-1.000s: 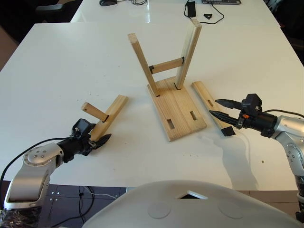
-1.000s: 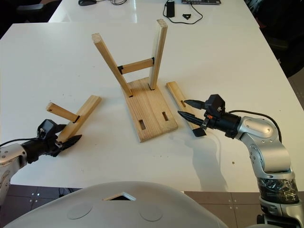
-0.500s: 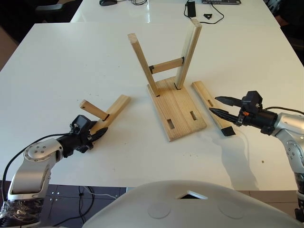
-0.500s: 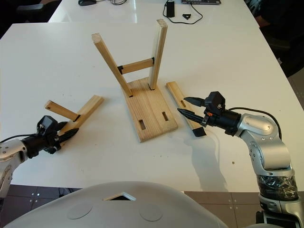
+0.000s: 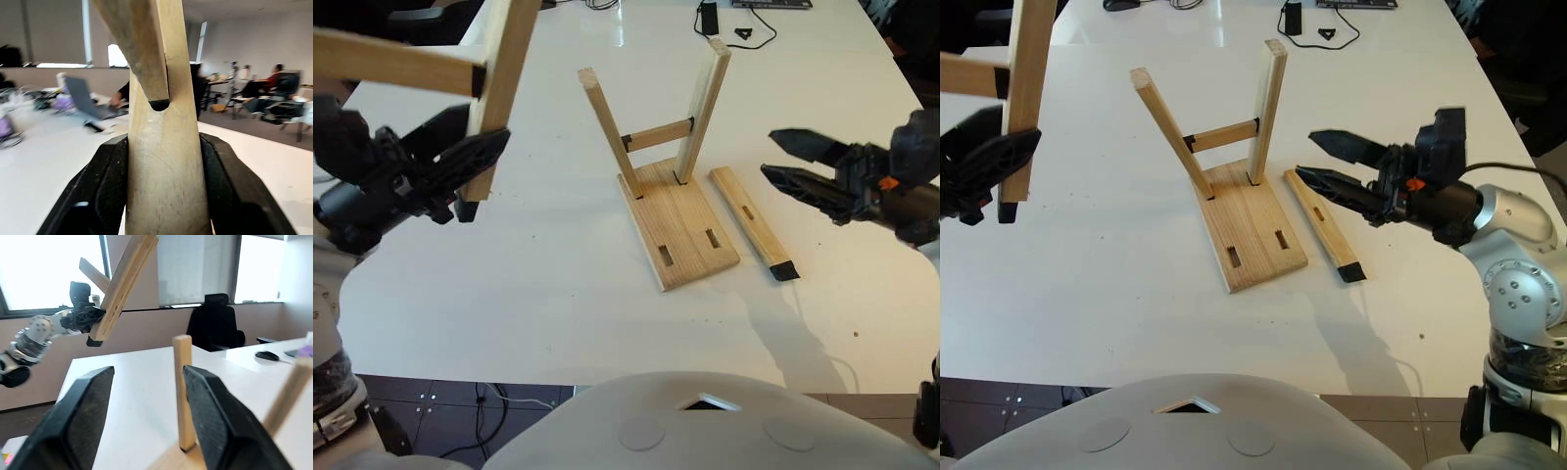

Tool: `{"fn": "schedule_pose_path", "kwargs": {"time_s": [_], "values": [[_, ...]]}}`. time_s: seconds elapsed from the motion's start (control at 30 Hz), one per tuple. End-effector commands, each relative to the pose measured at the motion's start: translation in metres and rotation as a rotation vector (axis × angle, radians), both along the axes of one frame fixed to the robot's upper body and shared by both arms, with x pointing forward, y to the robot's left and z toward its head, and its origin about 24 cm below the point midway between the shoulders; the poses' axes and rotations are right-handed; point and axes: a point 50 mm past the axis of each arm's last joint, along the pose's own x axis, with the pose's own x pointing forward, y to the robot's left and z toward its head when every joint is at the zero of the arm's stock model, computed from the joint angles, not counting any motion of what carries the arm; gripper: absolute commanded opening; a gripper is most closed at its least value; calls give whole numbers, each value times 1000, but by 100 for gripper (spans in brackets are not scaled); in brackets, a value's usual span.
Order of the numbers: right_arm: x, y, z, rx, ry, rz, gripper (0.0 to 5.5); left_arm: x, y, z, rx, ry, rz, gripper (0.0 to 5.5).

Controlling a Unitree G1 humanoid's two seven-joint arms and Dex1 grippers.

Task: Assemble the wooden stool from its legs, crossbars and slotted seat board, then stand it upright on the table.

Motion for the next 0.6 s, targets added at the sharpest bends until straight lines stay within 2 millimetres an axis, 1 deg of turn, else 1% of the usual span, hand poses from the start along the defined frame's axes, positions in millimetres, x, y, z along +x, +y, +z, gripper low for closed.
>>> {"fn": "schedule_pose_path", "kwargs": {"time_s": [0.03,0.1,0.13,0.17,0.4,0.5,0.6], "values": [[3,20,29,54,-17,201,317,2,-51,15,-38,-26,-255,202],[6,28,34,46,-11,260,341,5,-65,12,-44,-14,-309,202],[7,32,36,39,-10,287,357,7,-69,11,-44,-10,-323,202],[8,36,37,32,-7,316,360,7,-73,10,-44,-6,-336,202],[14,53,39,0,-29,395,360,7,-85,-2,-19,5,-364,202],[19,58,37,11,-25,404,360,8,-89,-8,13,-2,-355,202],[20,63,38,21,-25,428,360,10,-93,-13,30,-5,-348,202]]}}
